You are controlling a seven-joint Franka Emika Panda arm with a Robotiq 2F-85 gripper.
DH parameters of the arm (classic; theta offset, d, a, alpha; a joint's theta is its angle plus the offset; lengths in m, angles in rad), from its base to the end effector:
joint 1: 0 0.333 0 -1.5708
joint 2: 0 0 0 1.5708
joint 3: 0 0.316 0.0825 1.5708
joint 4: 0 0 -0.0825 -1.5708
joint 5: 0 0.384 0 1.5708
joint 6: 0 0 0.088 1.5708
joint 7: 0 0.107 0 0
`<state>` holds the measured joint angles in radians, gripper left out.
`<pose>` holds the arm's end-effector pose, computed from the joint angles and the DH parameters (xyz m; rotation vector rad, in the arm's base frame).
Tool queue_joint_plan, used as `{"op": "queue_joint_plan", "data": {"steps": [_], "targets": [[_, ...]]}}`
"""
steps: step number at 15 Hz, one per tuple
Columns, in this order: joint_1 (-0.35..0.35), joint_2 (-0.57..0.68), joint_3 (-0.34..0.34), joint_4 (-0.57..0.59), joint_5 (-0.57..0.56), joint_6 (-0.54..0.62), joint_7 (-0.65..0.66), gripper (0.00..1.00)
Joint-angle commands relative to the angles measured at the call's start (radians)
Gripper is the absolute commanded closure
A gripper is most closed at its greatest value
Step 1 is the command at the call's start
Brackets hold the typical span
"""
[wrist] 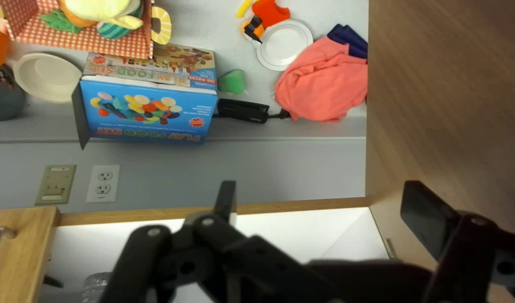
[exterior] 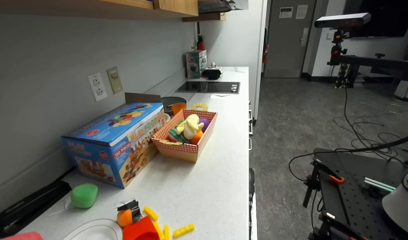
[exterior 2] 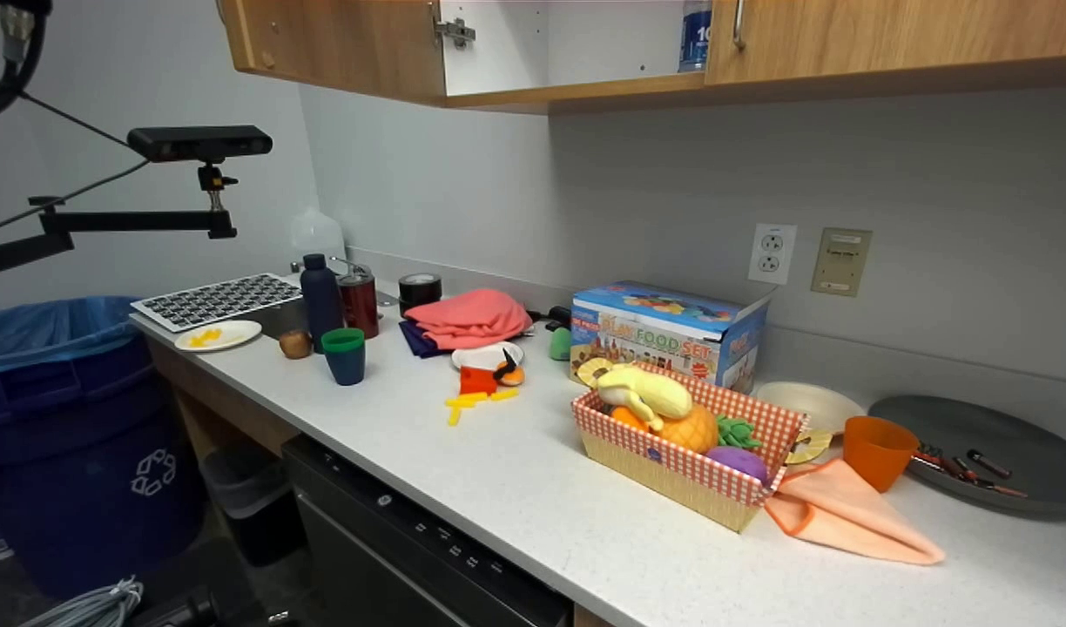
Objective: Open the left door of the top cabinet.
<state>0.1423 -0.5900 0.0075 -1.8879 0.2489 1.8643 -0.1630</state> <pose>0.3642 0.0756 0.7835 -2.7512 -0.4300 -0.8127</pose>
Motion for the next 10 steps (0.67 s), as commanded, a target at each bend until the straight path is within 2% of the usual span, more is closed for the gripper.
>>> {"op": "queue_joint_plan", "data": {"steps": [1,7,10], "targets": [[0.043,0.033,-0.011,0.018,0.073,0.001,-0.033,0.0],[0.069,0.063,-0.036,0.042,0.16,-0.011,-0.094,0.0],[0.099,0.077,-0.059,0.058,0.265,-0.014,-0.142,0.0]]}}
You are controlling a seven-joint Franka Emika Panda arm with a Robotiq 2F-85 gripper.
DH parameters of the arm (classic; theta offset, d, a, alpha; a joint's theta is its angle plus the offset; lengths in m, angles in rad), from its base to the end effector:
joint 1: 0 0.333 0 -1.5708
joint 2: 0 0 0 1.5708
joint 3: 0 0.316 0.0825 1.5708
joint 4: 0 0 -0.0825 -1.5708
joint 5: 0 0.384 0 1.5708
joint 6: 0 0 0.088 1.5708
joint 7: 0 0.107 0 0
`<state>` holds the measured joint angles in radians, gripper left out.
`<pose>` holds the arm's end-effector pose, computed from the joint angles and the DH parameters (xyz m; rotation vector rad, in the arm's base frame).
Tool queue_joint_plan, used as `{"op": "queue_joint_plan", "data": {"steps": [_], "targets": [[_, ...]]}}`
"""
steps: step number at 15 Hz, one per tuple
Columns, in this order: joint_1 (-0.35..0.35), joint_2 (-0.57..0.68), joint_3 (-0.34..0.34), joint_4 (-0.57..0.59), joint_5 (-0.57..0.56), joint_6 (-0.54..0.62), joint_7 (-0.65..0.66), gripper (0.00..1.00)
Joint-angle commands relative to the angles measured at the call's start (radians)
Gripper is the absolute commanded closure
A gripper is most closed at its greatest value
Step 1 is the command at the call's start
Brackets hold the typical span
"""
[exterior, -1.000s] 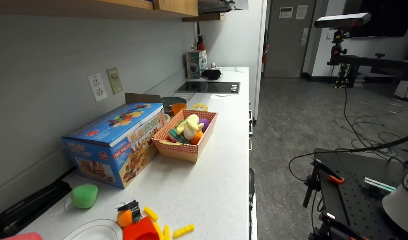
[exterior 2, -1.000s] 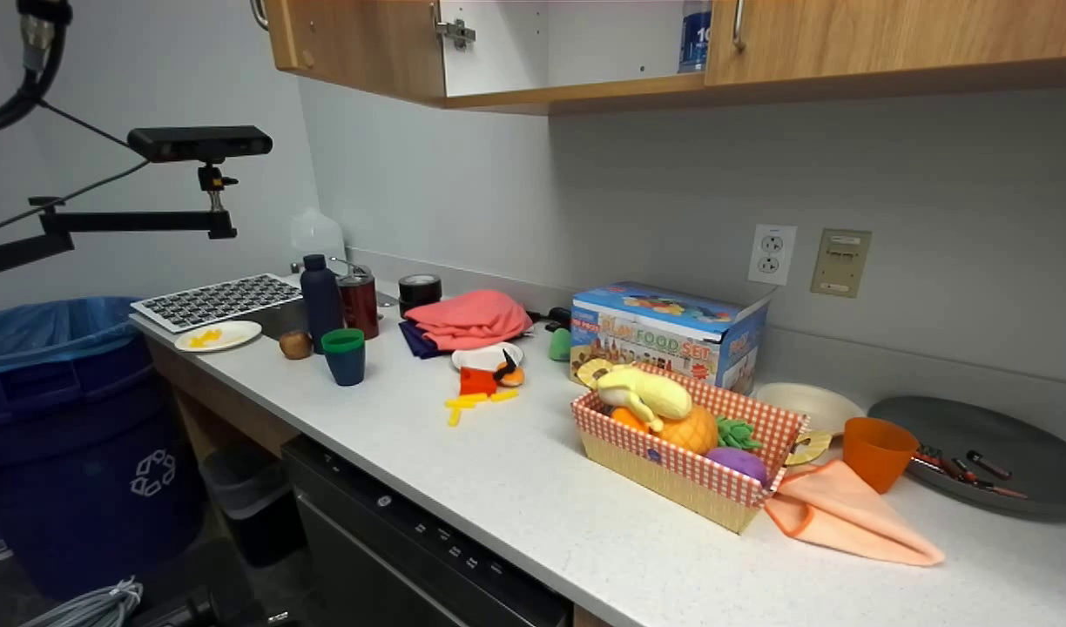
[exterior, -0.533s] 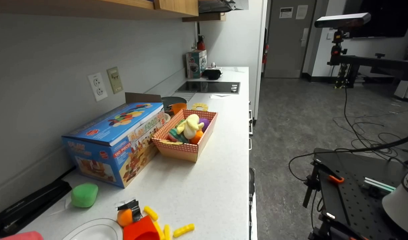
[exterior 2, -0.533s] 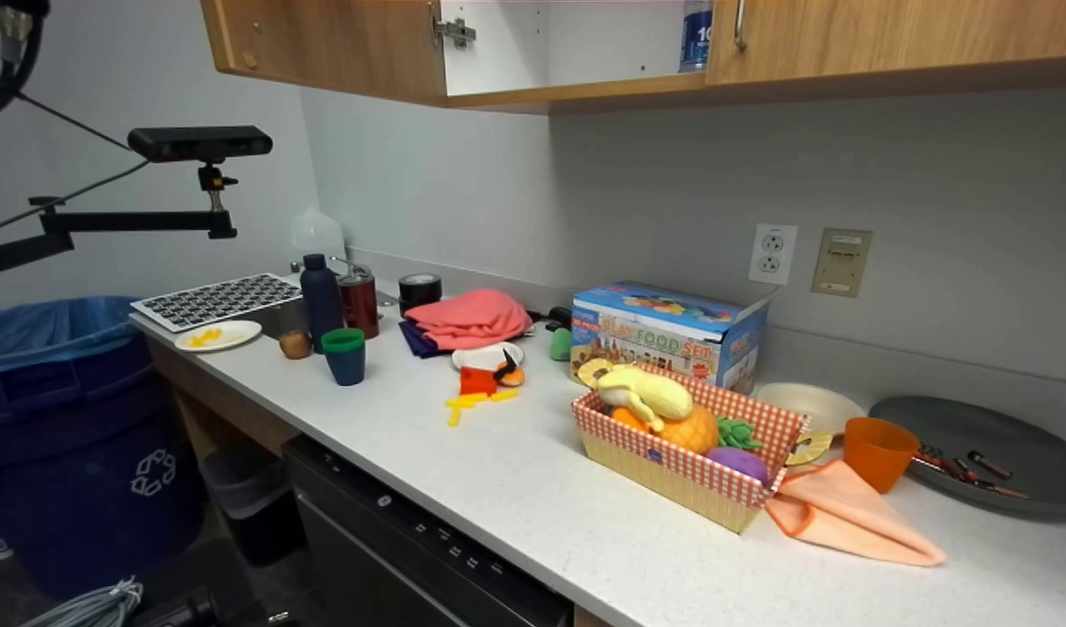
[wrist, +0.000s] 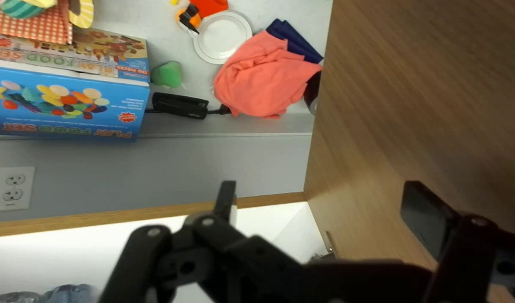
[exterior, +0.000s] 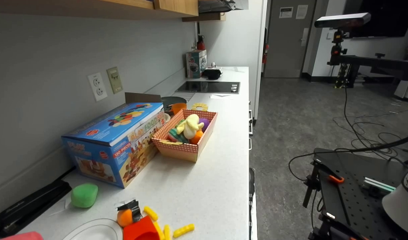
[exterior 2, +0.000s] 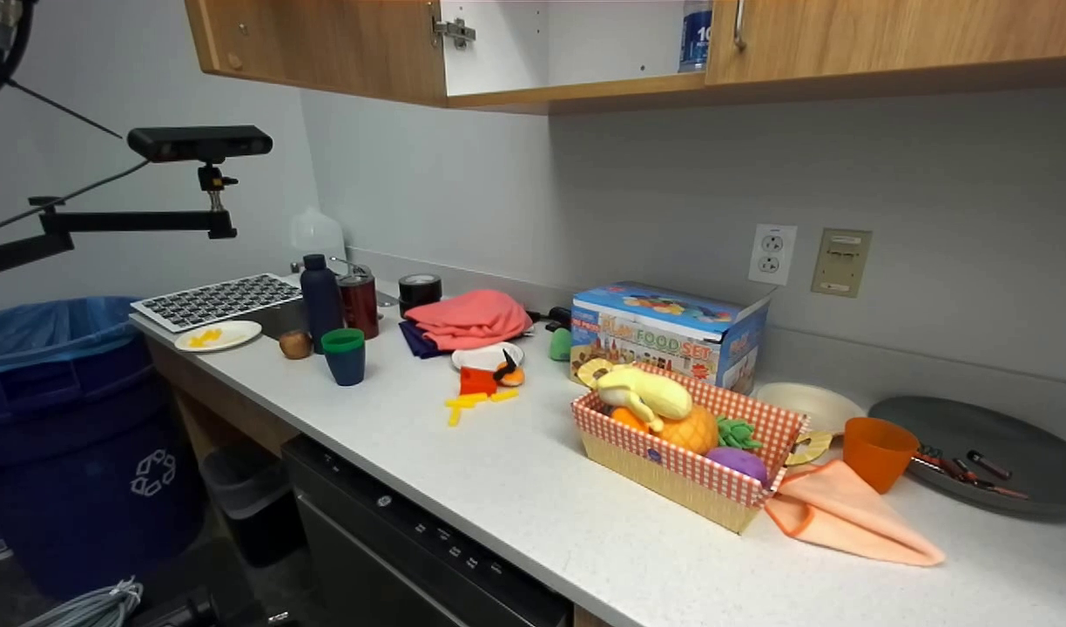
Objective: Open the left door of the top cabinet.
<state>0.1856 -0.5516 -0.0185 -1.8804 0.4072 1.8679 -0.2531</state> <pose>0.3767 0.0910 0.7772 -2.5873 -0.5359 -0.7540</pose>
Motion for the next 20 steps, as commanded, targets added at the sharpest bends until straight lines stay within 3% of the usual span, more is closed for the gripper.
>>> {"op": "queue_joint_plan", "data": {"steps": [1,13,20], "targets": [[0.064,0.049,-0.045,0.054,0.152,-0.017,-0.074,0.0],[0.048,0.147,-0.058,0.116,0.498,-0.114,-0.166,0.0],[0.016,0.182,-0.03,0.129,0.564,-0.177,-0.161,0.0]]}}
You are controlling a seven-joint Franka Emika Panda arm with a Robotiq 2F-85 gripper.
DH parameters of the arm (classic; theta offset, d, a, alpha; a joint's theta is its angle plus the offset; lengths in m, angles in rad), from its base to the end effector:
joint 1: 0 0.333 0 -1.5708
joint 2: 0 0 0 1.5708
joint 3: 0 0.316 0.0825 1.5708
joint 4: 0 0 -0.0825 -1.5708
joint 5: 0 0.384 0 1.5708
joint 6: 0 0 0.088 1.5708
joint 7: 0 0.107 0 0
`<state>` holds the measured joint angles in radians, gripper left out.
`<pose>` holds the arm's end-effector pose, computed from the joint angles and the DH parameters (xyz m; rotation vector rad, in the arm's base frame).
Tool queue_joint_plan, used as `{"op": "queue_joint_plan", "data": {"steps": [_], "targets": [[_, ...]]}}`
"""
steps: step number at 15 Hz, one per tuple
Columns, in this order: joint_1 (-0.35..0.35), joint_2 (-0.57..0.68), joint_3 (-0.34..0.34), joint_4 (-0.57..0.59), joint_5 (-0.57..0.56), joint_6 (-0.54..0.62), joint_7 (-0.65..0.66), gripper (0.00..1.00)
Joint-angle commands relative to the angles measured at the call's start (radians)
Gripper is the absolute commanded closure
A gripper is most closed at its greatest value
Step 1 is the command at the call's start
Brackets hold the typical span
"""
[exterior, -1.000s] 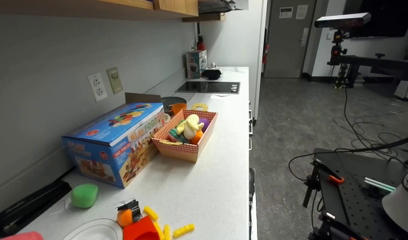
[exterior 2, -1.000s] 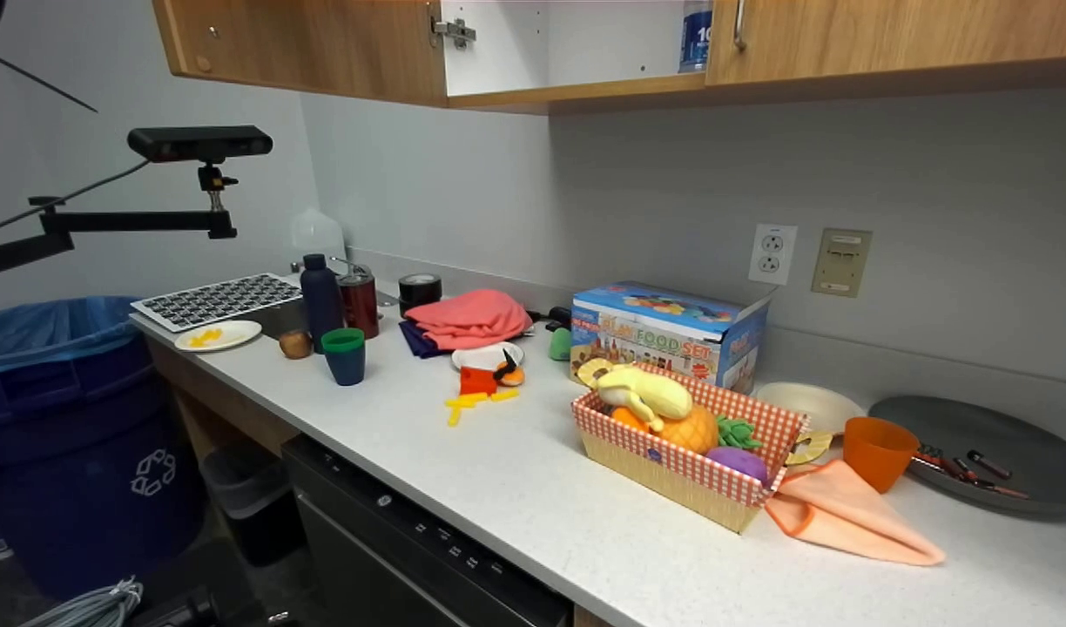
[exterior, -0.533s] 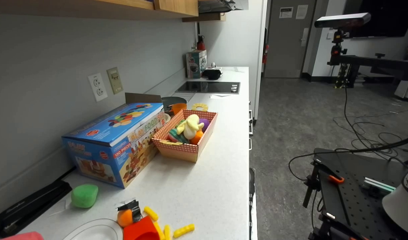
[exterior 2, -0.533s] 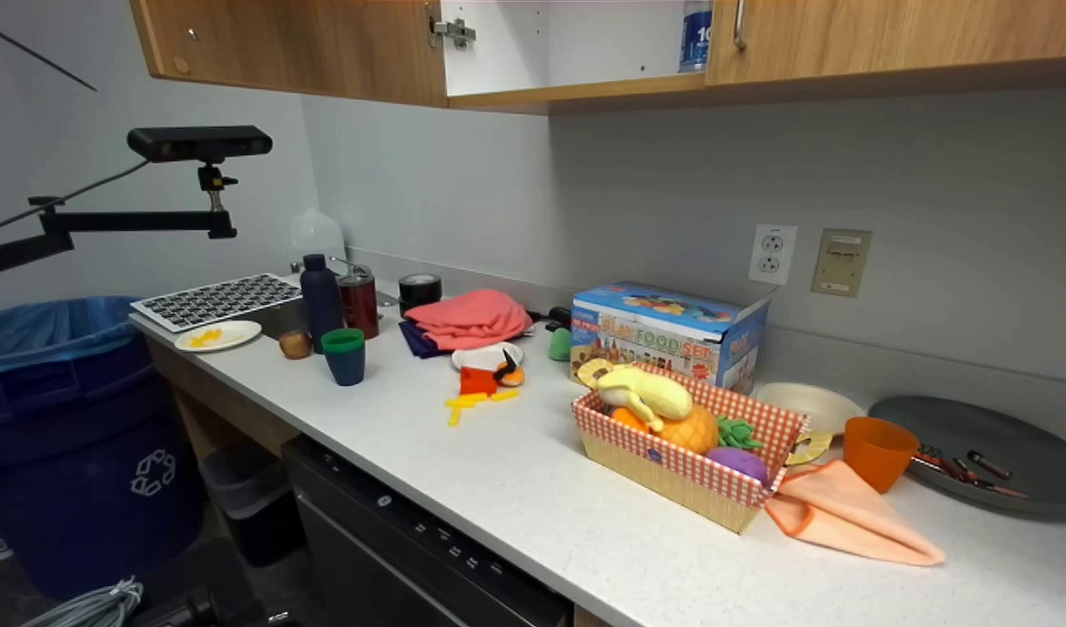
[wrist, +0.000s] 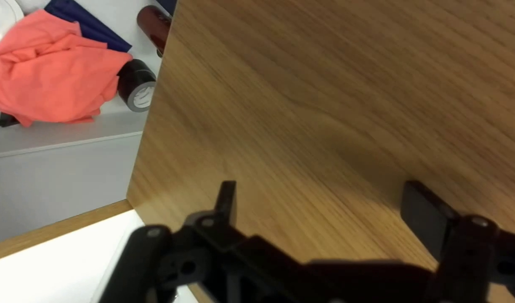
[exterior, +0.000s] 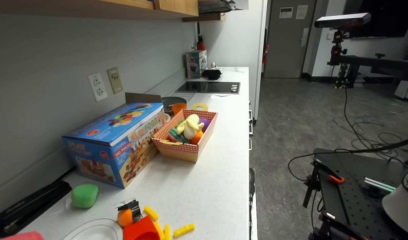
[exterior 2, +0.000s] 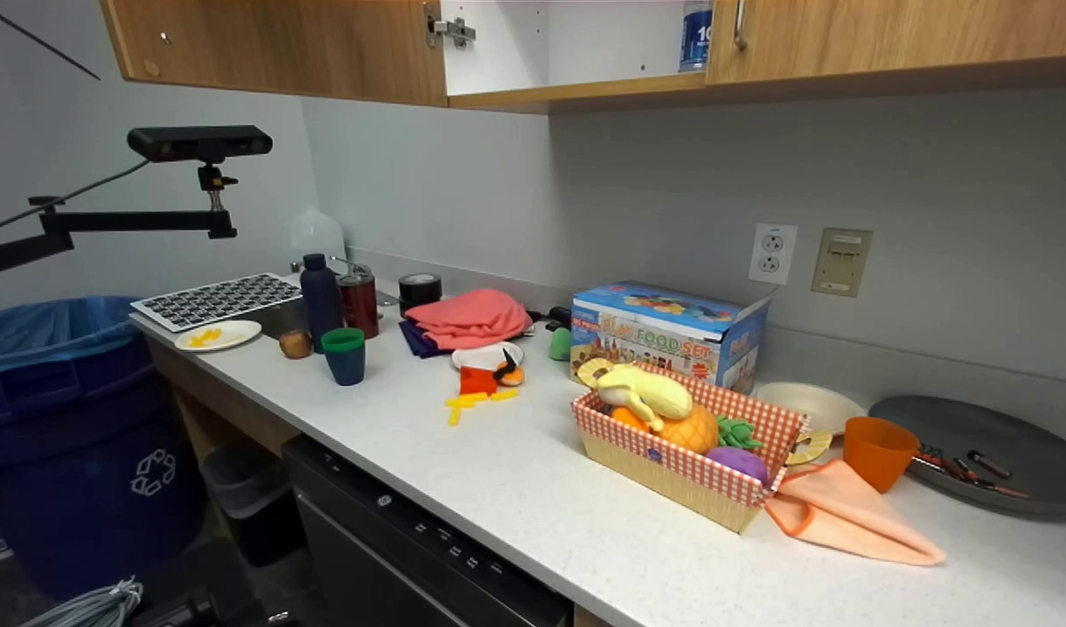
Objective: Open the left door of the top cabinet.
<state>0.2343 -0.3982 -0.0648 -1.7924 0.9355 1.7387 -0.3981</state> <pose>0.4125 0.1358 0.7717 -2.0799 -0.6120 -0.5043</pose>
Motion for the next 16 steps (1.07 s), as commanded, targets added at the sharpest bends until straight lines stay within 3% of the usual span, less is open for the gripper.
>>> {"op": "queue_joint_plan", "data": {"steps": [1,5,10,16], "targets": [[-0.038,0.032,0.02,0.046,0.03,-0.052,-0.016,0.0],[-0.067,0.036,0.037,0.053,-0.025,-0.02,-0.023,0.0],[-0.123,0.02,0.067,0.058,-0.225,0.055,-0.016,0.0],[-0.126,-0.027,0.079,0.028,-0.467,0.174,0.015,0.0]]}}
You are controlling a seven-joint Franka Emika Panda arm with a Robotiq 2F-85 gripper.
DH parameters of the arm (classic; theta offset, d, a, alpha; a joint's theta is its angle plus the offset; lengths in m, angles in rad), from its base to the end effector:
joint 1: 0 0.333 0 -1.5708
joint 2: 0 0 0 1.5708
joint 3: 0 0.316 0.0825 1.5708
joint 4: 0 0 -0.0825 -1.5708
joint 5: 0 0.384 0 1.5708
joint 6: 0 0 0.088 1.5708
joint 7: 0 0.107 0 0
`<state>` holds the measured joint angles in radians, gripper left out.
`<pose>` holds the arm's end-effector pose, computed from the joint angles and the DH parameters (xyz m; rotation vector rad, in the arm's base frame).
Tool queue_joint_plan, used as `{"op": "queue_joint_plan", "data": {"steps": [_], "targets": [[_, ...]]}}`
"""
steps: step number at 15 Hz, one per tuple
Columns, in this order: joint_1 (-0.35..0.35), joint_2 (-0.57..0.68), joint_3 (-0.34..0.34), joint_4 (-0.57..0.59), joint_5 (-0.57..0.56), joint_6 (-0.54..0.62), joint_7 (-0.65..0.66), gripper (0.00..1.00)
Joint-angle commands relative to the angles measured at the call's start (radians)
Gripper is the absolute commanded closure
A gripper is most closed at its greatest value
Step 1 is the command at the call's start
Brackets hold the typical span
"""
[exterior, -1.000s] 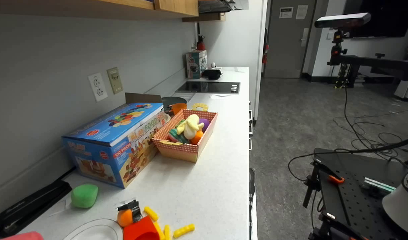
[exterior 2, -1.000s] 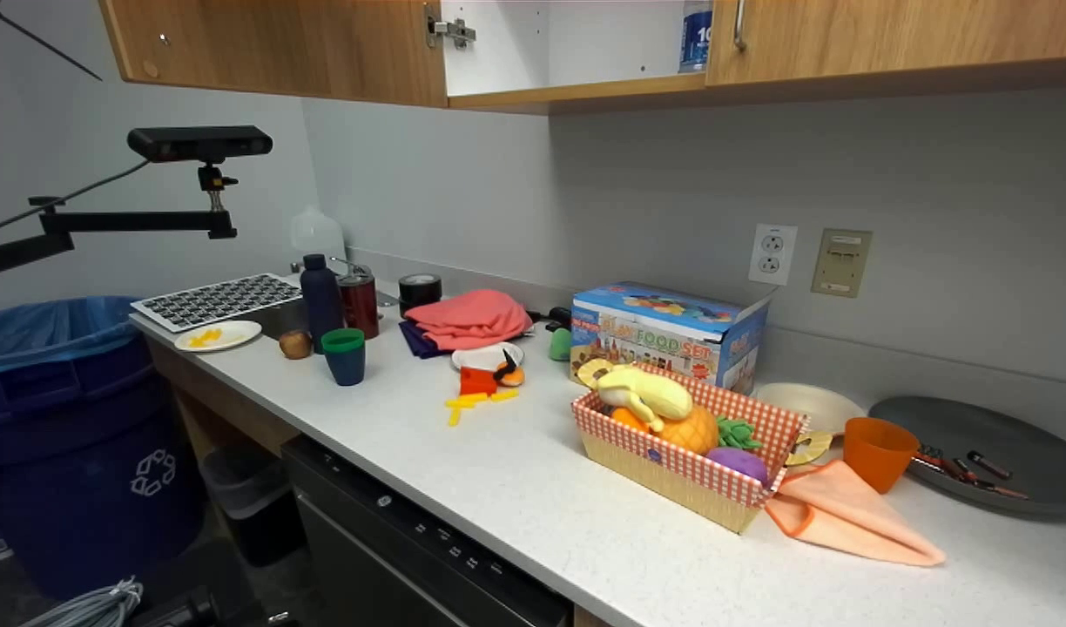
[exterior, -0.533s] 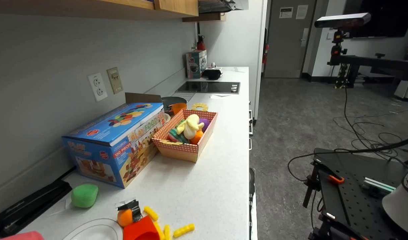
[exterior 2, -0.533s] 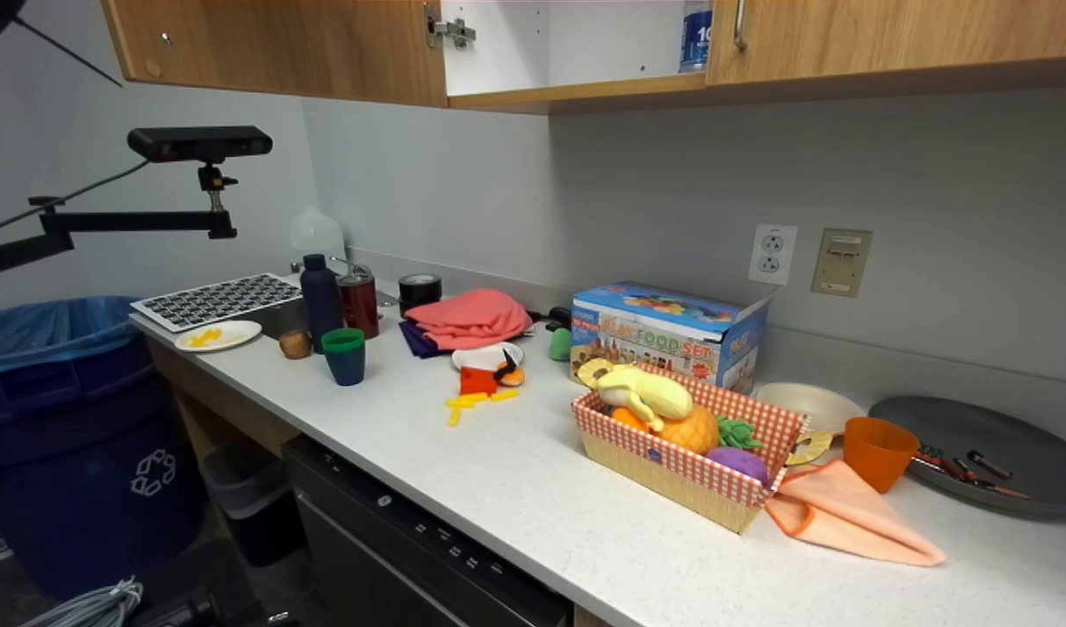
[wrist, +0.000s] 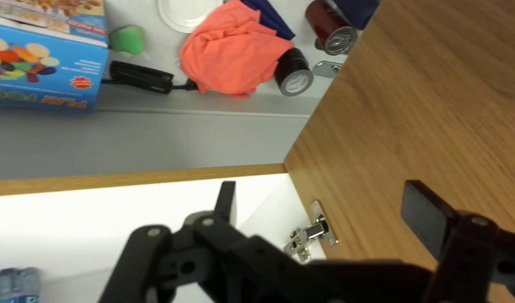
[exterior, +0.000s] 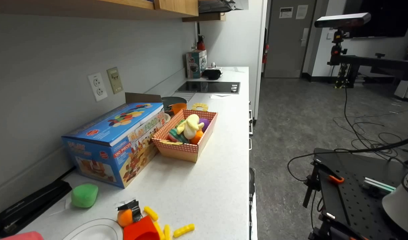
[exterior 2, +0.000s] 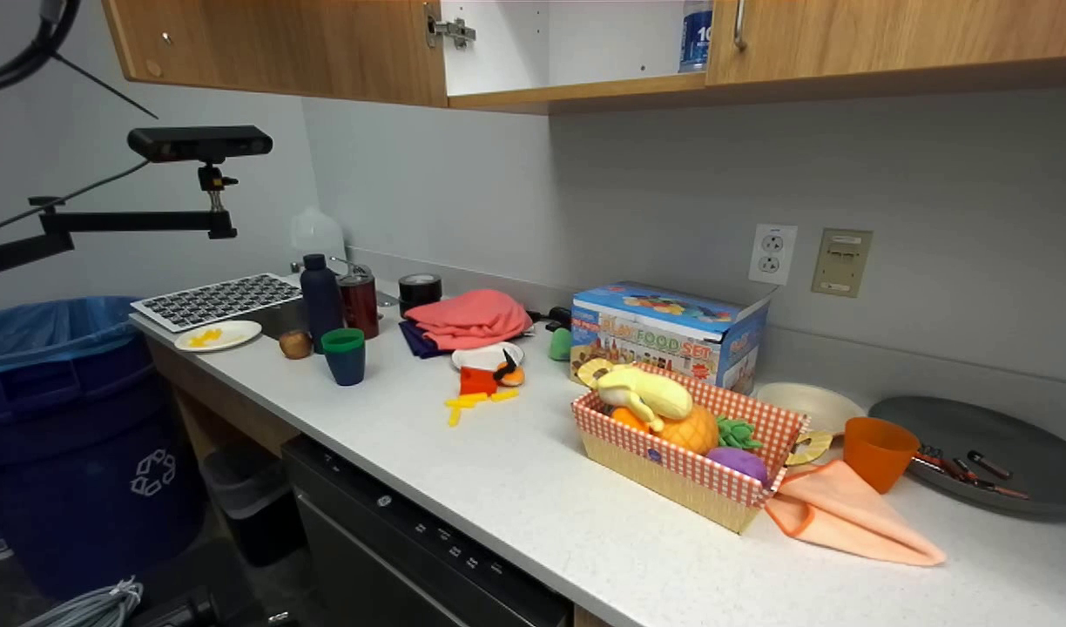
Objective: Open the left door of the top cabinet.
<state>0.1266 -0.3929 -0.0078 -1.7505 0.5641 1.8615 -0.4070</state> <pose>0.4314 0.0920 0.7790 -2.4619 -0.6318 -0.7572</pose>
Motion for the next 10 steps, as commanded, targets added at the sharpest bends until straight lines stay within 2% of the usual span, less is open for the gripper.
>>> {"op": "queue_joint_plan", "data": {"steps": [1,5,10], "targets": [[-0.017,-0.044,0.022,-0.023,-0.134,0.073,0.036,0.0],[-0.024,-0.09,0.029,-0.047,-0.262,0.12,0.112,0.0],[-0.026,-0.156,0.004,-0.057,-0.339,0.086,0.175,0.0]]}}
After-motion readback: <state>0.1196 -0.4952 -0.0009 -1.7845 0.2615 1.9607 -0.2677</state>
